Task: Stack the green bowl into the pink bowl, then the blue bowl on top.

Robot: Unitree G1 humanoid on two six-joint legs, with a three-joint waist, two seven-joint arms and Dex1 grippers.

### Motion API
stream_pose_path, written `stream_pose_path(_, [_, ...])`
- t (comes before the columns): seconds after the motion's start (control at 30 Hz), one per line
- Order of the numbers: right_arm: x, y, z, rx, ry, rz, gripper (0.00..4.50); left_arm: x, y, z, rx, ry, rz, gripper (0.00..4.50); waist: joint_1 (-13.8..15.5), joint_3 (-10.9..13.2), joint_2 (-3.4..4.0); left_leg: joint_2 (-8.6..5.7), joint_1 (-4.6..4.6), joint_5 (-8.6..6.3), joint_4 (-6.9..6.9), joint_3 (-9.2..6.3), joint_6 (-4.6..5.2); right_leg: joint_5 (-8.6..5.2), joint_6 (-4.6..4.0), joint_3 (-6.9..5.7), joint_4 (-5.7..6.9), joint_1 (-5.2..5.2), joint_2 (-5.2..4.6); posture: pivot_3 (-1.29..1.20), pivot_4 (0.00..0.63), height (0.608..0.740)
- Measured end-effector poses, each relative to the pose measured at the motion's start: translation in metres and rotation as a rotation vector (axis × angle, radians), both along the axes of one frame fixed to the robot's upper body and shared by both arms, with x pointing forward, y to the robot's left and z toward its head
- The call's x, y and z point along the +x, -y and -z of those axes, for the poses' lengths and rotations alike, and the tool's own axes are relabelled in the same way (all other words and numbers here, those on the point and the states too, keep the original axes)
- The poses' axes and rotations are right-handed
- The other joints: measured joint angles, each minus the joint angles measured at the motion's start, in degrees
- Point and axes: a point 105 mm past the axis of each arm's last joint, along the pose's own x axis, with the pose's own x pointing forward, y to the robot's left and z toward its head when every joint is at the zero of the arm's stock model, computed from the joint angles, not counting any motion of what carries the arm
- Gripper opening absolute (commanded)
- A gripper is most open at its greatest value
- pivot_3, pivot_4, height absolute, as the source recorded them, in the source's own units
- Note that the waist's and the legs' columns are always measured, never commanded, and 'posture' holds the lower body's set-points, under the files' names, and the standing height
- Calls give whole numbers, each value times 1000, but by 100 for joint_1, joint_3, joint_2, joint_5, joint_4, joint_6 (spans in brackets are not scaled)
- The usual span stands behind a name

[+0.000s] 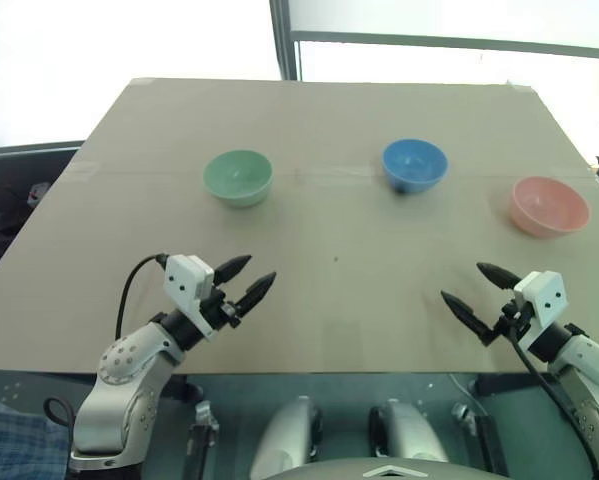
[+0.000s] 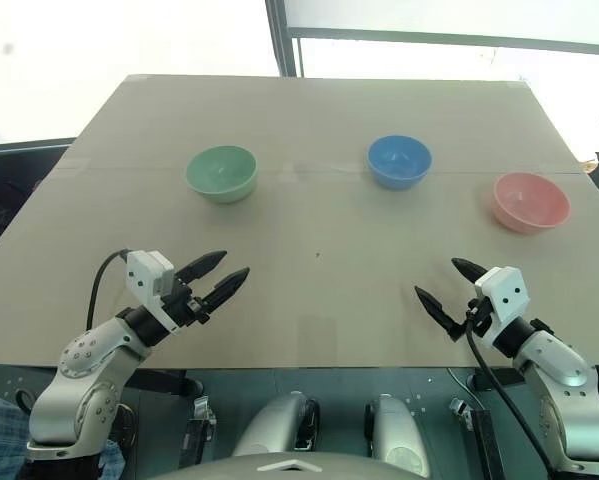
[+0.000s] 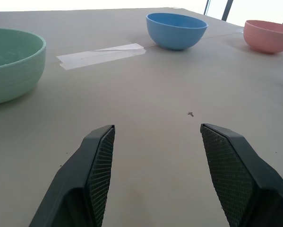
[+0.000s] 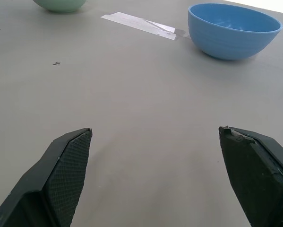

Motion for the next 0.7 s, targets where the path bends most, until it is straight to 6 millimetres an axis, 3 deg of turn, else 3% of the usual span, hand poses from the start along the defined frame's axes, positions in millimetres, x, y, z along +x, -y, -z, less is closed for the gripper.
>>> stream_pose_path(0.7, [5,14,8,-34,-4,34,4500,1,4,-7,-50,25,19,3062,1,0,0,0,0,0,5,0,0,1,1,-1,2,2,2,0,150,740])
